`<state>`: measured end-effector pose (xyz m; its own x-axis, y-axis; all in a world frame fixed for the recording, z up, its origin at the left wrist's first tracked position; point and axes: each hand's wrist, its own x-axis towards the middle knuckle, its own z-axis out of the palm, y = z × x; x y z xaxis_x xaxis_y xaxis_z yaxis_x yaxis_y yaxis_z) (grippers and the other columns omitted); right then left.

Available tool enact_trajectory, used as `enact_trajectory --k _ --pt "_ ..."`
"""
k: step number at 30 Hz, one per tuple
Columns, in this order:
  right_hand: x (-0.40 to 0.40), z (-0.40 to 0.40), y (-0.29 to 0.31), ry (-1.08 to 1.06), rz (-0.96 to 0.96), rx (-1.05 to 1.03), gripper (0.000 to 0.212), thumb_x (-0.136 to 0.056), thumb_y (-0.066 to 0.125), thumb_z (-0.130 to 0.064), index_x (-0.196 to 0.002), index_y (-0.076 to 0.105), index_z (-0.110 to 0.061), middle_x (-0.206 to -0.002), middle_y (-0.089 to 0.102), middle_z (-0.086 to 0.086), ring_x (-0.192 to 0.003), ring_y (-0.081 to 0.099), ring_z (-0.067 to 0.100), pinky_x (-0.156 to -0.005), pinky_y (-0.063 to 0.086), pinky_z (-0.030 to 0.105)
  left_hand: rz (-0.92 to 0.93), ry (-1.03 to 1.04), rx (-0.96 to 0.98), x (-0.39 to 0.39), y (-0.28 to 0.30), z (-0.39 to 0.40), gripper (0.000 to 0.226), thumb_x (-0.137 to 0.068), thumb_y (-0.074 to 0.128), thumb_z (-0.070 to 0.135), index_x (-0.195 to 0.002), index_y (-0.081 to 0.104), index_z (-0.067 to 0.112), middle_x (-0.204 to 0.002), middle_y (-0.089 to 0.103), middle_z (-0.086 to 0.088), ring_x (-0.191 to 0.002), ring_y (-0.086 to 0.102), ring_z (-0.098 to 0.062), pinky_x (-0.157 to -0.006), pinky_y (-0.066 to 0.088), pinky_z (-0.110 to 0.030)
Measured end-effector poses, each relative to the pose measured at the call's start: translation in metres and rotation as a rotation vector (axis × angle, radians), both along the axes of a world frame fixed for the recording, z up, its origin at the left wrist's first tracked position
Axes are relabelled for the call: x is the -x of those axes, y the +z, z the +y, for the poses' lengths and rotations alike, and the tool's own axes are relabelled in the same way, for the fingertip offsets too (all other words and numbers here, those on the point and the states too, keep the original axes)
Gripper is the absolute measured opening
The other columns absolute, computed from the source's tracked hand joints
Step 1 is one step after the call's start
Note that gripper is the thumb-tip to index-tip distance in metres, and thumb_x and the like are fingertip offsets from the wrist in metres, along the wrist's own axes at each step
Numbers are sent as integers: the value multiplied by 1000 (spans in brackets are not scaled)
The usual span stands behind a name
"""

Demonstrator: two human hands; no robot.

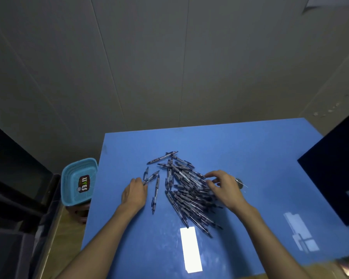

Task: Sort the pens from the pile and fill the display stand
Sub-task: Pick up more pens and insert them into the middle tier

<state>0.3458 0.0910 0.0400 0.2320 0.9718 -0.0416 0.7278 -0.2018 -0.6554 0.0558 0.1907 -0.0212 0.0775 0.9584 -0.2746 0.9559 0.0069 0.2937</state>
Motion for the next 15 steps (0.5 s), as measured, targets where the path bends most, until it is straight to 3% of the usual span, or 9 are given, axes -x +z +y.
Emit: enact_trajectory --k 4,8,12,15 --pt "-3 -1 0 -13 -18 -13 16 -94 61 -19 -105 72 -22 -109 66 -4 -89 63 7 -86 54 33 -126 84 24 -9 5 -2 17 -105 38 19 -98 45 5 -99 60 -17 -81 53 -31 -68 41 -37" --pt "-2 -3 -2 -6 -27 -11 18 -94 60 -17 -106 72 -19 -110 66 -3 -91 63 9 -87 54 33 -290 158 75 -22 13 -5 8 -104 35 13 -106 36 5 -97 55 -15 -81 53 -29 -67 42 -38" --pt "-1 -4 -3 4 -28 -12 17 -94 60 -17 -106 73 -19 -109 67 -3 -91 64 9 -87 55 35 -320 231 103 -30 15 -15 24 -103 44 26 -112 43 4 -98 58 -12 -84 57 -29 -68 44 -37" --pt "-2 -6 -4 14 -23 -13 17 -94 61 -18 -104 73 -20 -108 68 -4 -90 64 7 -86 55 35 -240 172 103 -32 9 -23 36 -100 53 43 -105 53 8 -97 60 -8 -85 58 -27 -70 45 -35"
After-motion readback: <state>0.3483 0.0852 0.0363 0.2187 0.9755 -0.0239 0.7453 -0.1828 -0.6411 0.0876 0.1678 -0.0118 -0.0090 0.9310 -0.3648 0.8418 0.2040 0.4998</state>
